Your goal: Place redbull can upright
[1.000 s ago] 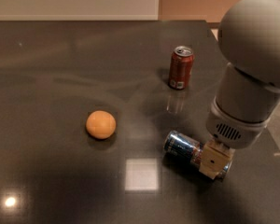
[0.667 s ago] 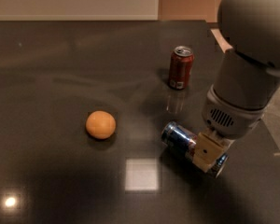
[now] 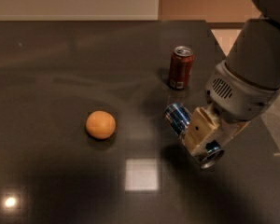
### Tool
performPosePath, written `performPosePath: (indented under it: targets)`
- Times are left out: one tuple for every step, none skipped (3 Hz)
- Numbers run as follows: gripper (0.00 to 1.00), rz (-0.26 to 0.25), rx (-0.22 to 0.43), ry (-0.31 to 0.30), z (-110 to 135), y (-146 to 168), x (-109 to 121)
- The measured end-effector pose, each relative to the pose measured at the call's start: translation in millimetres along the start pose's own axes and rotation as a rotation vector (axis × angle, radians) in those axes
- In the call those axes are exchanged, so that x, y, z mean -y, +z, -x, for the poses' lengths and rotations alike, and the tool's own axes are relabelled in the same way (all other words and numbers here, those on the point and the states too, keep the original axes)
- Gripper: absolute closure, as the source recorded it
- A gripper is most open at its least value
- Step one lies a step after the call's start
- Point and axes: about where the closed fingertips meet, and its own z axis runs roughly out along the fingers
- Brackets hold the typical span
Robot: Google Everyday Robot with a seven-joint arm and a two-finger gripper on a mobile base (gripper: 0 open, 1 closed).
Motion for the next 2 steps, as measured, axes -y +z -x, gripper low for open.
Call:
performPosePath:
  targets:
    - [1.0,-0.08,-0.058,0.194,-4.0,-14.6,12.7]
    - [1.0,-0.125,-0.073,0.387,-7.7,-20.0,15.7]
